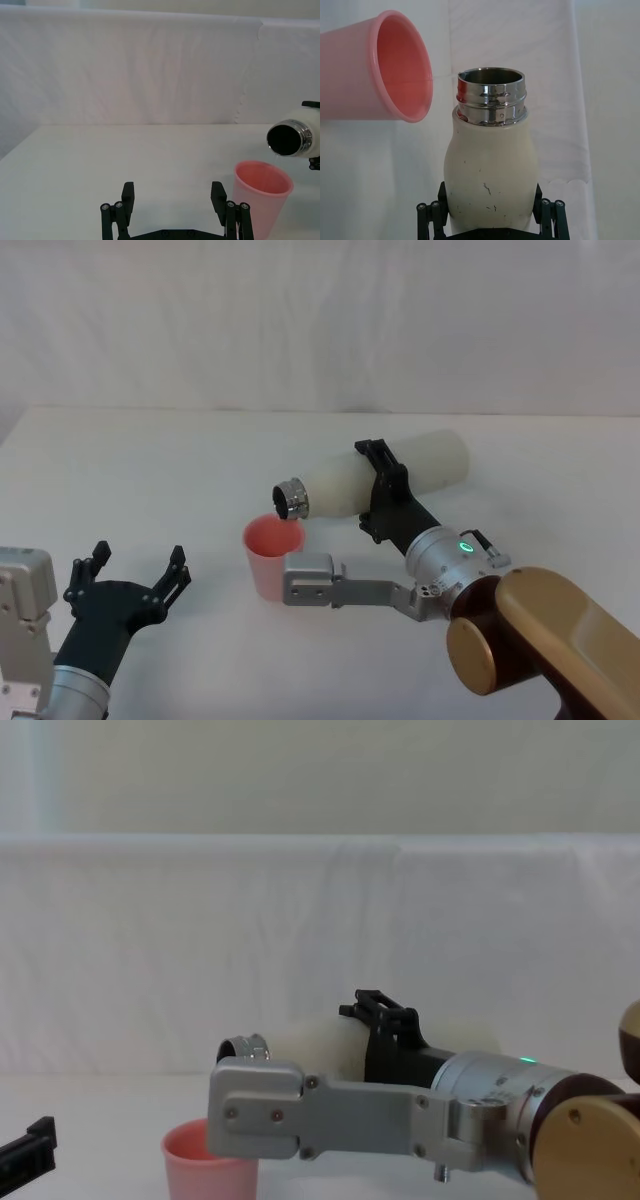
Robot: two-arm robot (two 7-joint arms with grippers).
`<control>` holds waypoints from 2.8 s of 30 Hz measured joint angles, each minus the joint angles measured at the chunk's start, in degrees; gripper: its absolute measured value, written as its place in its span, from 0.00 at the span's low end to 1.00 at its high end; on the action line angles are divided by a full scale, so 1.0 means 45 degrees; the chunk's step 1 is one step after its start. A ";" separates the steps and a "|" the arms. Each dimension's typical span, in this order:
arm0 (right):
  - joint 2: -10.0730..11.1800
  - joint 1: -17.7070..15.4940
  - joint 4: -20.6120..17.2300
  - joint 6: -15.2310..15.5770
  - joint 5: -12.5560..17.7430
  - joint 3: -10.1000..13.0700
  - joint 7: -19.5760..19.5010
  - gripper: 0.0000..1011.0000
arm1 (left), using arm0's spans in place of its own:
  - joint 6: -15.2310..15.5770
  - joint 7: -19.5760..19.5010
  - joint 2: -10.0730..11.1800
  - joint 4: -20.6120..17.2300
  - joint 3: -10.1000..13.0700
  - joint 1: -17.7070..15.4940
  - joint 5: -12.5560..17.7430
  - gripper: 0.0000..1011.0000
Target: Grasp the thermos with one hand and pour water into the cup lid.
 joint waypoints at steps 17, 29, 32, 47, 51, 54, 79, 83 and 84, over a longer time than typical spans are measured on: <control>0.0087 -0.0942 -0.1329 -0.0218 0.1665 0.1132 0.0085 0.95 | 0.0000 0.0000 0.0000 0.0001 0.0000 0.0000 0.0000 0.99; 0.0261 -0.2605 -0.3180 -0.0770 0.4378 0.2969 0.0191 0.95 | 0.0000 0.0000 0.0000 0.0000 0.0000 0.0000 0.0000 0.99; 0.0299 -0.2818 -0.3388 -0.0822 0.4753 0.3226 0.0262 0.95 | 0.0000 0.0000 0.0000 0.0001 0.0000 0.0000 0.0000 0.99; -0.0303 -0.3088 -0.3218 -0.0776 0.7384 0.4340 0.1053 0.95 | 0.0000 0.0000 0.0000 0.0001 0.0000 0.0000 0.0000 0.99; -0.0599 -0.2986 -0.3044 -0.0645 0.8268 0.4489 0.1464 0.95 | 0.0000 -0.0001 0.0000 0.0000 0.0000 -0.0001 0.0000 0.99; -0.0834 -0.2909 -0.2897 -0.0515 0.9115 0.4608 0.1862 0.95 | 0.0000 0.0000 0.0000 0.0001 0.0000 0.0000 0.0000 0.99; -0.1724 -0.2406 -0.1497 0.0964 1.3741 0.5458 0.3873 0.95 | 0.0001 0.0000 0.0000 0.0001 0.0000 0.0000 0.0000 0.99; -0.1706 -0.2358 -0.1398 0.0975 1.3952 0.5390 0.3799 0.95 | 0.0000 0.0000 0.0000 0.0000 0.0000 0.0000 0.0000 0.99; -0.1702 -0.2349 -0.1386 0.0978 1.3993 0.5380 0.3784 0.95 | 0.0000 0.0000 0.0000 0.0001 0.0000 0.0000 0.0000 0.99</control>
